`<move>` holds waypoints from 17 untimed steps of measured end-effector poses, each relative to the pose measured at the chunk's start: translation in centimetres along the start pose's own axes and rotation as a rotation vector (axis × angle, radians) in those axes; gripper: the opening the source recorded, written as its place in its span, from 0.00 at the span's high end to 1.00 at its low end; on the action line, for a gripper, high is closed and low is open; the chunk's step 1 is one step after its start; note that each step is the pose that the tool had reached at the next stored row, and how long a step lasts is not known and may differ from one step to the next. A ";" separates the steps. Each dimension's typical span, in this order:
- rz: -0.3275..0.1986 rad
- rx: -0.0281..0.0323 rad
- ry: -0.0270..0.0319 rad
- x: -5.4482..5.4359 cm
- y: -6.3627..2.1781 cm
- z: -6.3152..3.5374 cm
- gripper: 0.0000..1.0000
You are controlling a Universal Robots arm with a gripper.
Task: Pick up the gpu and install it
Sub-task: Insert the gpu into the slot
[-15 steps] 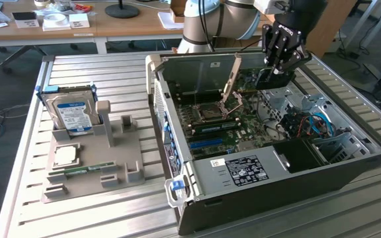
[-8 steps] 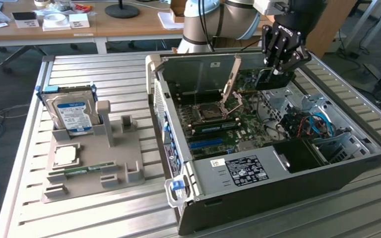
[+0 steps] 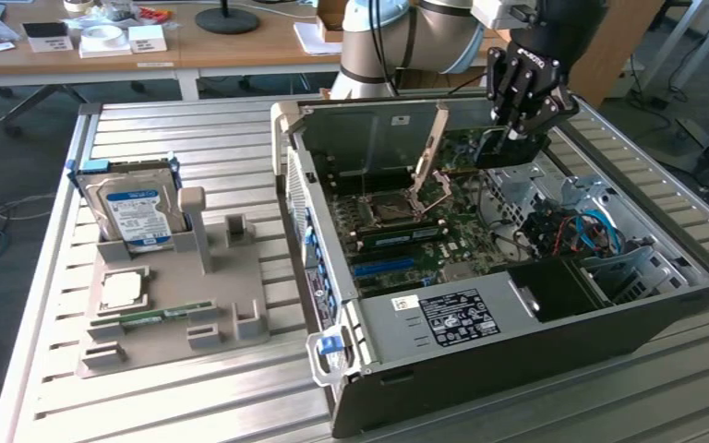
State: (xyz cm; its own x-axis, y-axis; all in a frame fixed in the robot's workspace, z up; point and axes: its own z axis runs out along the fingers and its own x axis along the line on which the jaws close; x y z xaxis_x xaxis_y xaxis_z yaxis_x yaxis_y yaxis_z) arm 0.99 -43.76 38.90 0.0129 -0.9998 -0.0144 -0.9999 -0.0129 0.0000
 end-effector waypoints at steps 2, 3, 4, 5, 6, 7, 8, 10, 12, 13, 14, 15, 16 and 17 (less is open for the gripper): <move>0.000 0.0000 0.0000 0.0 0.00 0.00 0.73; 0.000 0.0000 0.0000 0.0 0.00 0.00 0.73; 0.000 0.0000 0.0000 0.0 0.00 0.01 0.73; 0.000 0.0001 -0.0003 0.0 0.00 0.06 0.73; 0.000 0.0002 -0.0004 0.0 0.00 0.14 0.73; 0.000 0.0000 -0.0002 0.0 0.00 0.22 0.73; 0.000 0.0000 0.0000 0.0 0.00 0.24 0.73; 0.000 0.0000 0.0000 0.0 0.00 0.23 0.73; 0.000 0.0000 0.0001 0.0 0.00 0.23 0.73; 0.000 0.0000 0.0000 0.0 0.00 0.24 0.73; 0.000 0.0000 -0.0001 0.0 0.01 0.26 0.73; 0.000 0.0001 -0.0004 0.0 0.01 0.31 0.73; 0.000 0.0001 -0.0003 0.0 0.02 0.37 0.73; 0.000 0.0001 -0.0001 0.0 0.02 0.44 0.73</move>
State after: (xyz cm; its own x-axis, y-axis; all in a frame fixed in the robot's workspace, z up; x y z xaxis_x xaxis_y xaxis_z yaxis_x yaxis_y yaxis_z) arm 0.97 -43.77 38.45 0.0129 -0.9998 -0.0146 -0.9999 -0.0129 -0.0001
